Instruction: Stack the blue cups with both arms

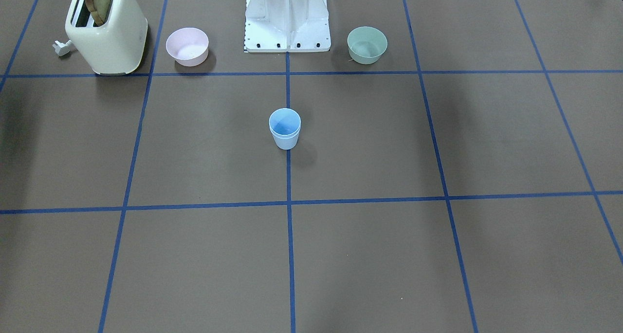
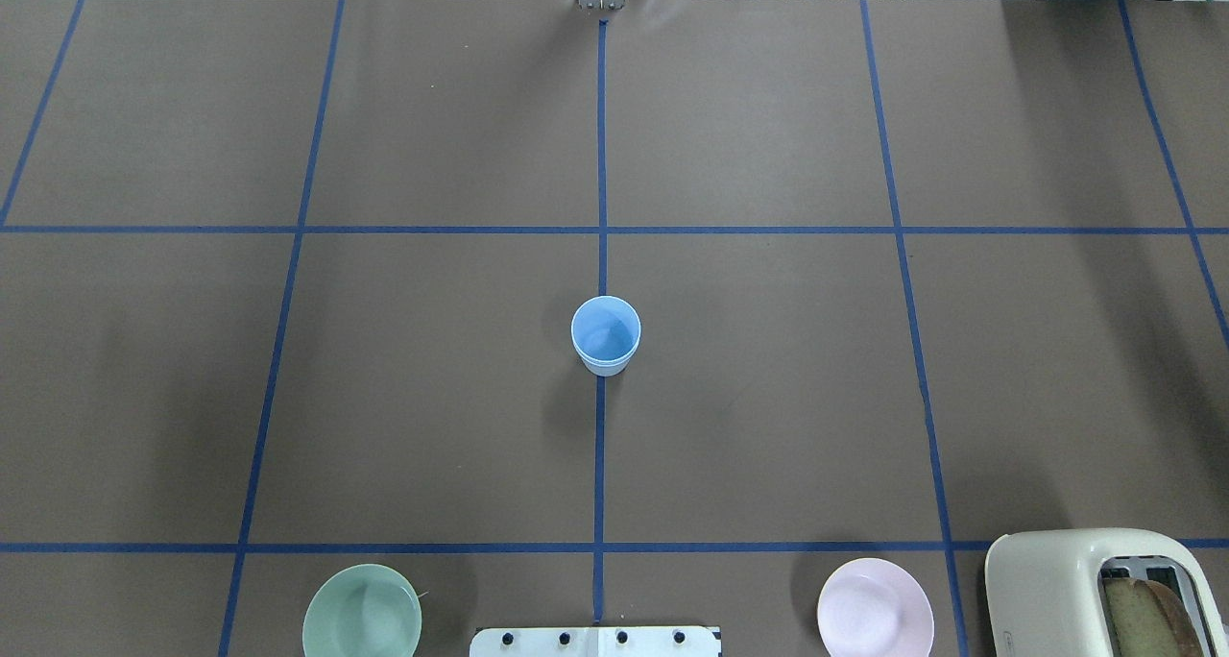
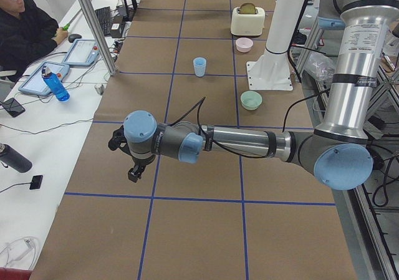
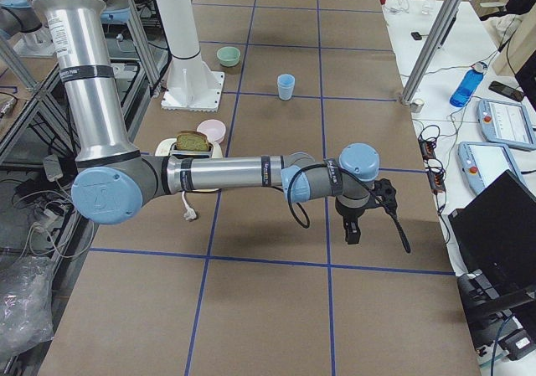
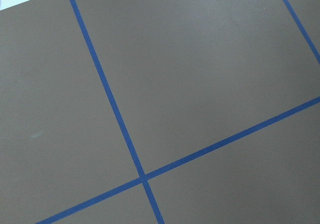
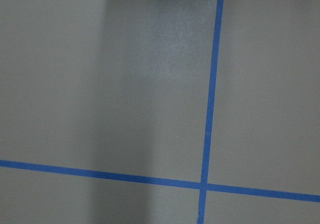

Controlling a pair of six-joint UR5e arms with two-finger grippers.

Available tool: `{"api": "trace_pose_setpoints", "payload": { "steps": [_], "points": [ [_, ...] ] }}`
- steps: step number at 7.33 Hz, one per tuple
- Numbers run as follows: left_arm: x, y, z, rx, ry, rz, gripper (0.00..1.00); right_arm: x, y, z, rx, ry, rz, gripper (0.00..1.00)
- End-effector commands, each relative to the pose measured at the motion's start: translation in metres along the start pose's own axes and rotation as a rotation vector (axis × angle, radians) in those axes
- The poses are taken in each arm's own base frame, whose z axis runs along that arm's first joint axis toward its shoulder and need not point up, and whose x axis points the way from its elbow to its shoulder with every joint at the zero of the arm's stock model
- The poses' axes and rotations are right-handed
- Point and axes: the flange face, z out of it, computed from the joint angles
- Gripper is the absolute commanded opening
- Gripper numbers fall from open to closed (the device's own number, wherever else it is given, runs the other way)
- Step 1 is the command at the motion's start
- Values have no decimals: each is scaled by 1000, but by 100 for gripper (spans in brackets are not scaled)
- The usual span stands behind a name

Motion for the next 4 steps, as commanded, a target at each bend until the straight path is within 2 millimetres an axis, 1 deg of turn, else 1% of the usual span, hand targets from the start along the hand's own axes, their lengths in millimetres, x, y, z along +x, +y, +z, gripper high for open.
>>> {"api": "trace_pose_setpoints", "payload": {
  "steps": [1,4],
  "points": [
    [0,2,0,0,0,-1,98,7,4,5,-3,-10,13,100],
    [0,1,0,0,0,0,98,6,4,6,-6,-15,20,100]
  ]
}}
